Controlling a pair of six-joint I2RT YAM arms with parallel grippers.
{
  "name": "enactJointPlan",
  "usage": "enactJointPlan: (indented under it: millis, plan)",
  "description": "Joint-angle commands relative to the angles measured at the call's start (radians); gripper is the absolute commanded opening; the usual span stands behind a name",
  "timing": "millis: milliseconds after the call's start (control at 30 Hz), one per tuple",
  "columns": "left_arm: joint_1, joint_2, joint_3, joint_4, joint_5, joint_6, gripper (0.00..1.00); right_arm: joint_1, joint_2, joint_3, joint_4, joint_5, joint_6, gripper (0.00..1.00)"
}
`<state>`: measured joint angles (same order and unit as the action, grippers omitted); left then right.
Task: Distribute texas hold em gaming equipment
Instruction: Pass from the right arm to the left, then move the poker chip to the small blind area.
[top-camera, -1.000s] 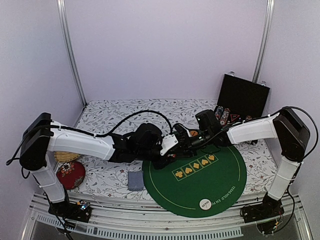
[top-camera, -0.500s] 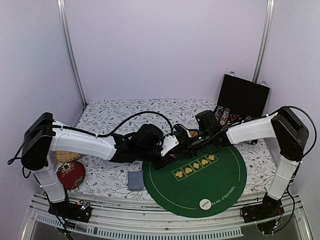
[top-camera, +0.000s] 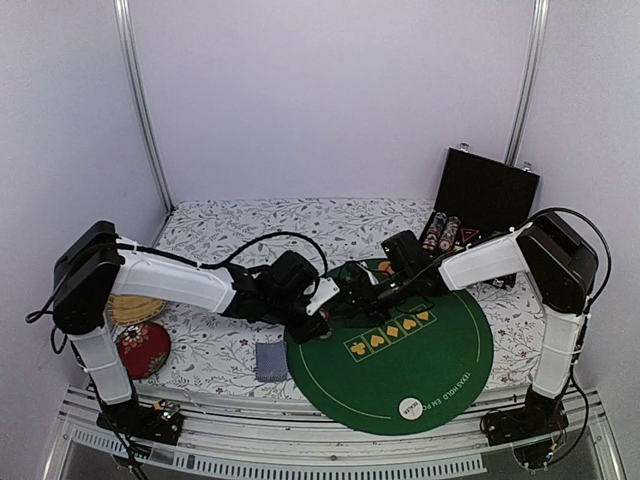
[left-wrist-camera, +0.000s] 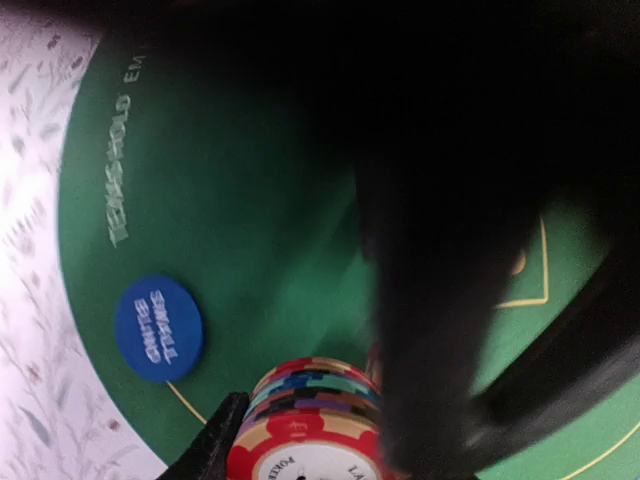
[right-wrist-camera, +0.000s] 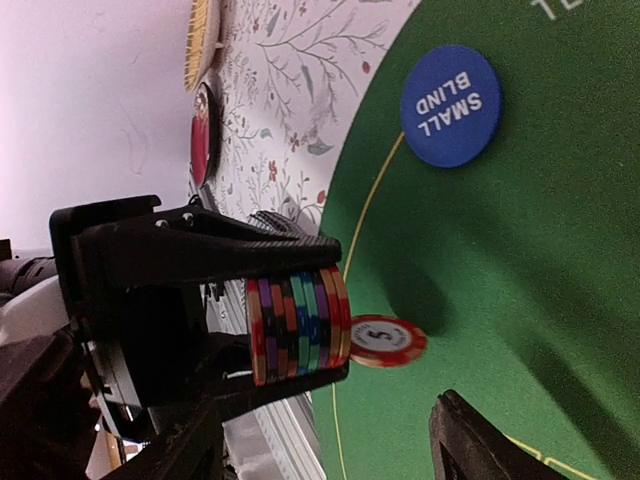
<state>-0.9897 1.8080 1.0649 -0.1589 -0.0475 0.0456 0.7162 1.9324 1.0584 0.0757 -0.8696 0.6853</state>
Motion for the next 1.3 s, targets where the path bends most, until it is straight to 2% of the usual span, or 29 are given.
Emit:
enactJointPlan:
  millis: [0, 333, 467, 733, 867, 1167, 1267]
  plan:
    - [0.055, 0.02, -0.011, -0.091, 0.028, -0.075, 0.0, -0.025, -0.016, 0.039, -0.066, 0.059, -0.064, 0.73]
    - [0.169, -0.015, -0.023, -0.129, 0.043, -0.15, 0.0, -0.031, -0.085, 0.092, -0.306, 0.254, -0.218, 0.73]
    - [0.174, -0.05, -0.031, -0.137, 0.046, -0.151, 0.0, 0.021, -0.052, 0.082, -0.312, 0.304, -0.211, 0.65]
    - [0.194, -0.125, -0.052, -0.168, 0.017, -0.155, 0.0, 0.078, 0.12, 0.144, -0.222, 0.212, -0.147, 0.4]
    - [0.199, -0.143, -0.06, -0.171, 0.007, -0.152, 0.0, 0.097, 0.183, 0.217, -0.22, 0.183, -0.14, 0.32]
    - [0.207, -0.169, -0.07, -0.173, 0.007, -0.136, 0.0, 0.129, 0.263, 0.295, -0.101, 0.071, -0.057, 0.27]
    - [0.204, -0.182, -0.072, -0.17, 0.036, -0.129, 0.0, 0.122, 0.246, 0.329, -0.14, 0.09, -0.069, 0.27]
